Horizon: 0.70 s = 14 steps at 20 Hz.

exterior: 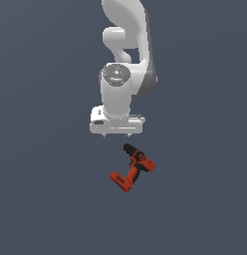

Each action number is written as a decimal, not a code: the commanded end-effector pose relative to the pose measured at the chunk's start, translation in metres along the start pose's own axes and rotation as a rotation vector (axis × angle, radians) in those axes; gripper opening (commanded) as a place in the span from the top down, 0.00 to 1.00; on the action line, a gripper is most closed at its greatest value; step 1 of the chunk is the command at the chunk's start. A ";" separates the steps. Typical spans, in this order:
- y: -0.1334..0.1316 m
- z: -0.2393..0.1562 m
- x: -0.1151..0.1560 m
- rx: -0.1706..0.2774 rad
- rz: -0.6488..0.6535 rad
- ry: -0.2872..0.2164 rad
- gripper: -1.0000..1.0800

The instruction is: Pick up the object and move it to a goal position.

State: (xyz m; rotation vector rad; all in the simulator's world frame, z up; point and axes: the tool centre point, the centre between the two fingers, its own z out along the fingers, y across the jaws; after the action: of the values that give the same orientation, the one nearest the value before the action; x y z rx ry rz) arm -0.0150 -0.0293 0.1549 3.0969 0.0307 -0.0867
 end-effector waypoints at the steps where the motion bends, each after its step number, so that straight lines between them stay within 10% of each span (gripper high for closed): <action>1: 0.000 0.000 0.000 0.000 0.000 0.000 0.19; 14: 0.000 0.001 -0.001 -0.010 -0.025 -0.008 0.19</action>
State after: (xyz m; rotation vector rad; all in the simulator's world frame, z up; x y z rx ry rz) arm -0.0158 -0.0300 0.1549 3.0866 0.0614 -0.0997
